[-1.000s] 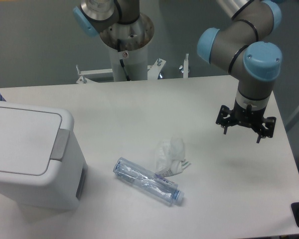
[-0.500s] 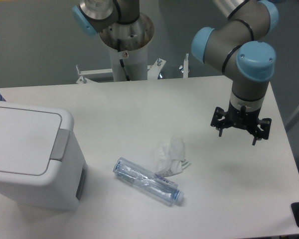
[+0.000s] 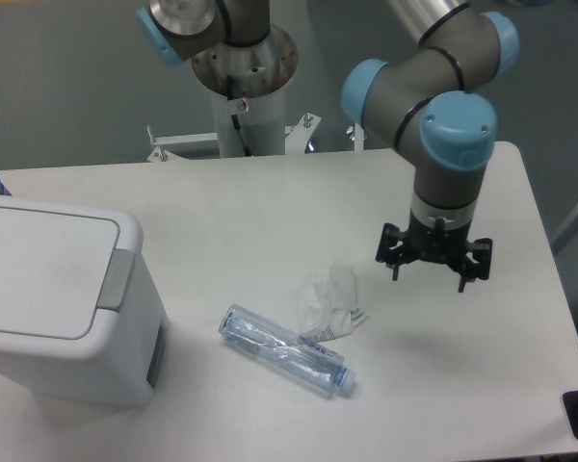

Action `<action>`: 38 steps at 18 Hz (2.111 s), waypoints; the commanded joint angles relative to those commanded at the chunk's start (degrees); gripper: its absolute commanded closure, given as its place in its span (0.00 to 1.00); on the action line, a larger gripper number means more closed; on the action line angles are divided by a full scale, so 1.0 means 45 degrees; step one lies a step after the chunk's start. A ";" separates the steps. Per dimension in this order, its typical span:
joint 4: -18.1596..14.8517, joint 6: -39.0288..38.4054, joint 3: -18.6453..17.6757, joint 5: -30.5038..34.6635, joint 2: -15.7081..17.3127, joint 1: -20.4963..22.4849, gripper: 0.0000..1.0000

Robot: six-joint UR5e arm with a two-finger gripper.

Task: Open the trash can
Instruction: 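Move the gripper over the table toward the white trash can lid, then push the gripper against the trash can lid edge to flip it open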

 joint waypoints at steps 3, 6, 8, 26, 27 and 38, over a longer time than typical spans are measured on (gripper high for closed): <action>0.0019 -0.0941 0.0098 -0.0020 0.0020 -0.0587 0.00; 0.0000 -0.2128 0.0254 -0.0758 0.0213 -0.0862 0.00; 0.0000 -0.3513 0.0352 -0.1946 0.0331 -0.0881 0.00; 0.0020 -0.7232 0.0860 -0.4180 0.2089 -0.3595 0.00; 0.0020 -0.7251 0.0821 -0.4161 0.2090 -0.3732 0.00; 0.0059 -0.7251 0.0547 -0.4043 0.2051 -0.3987 0.00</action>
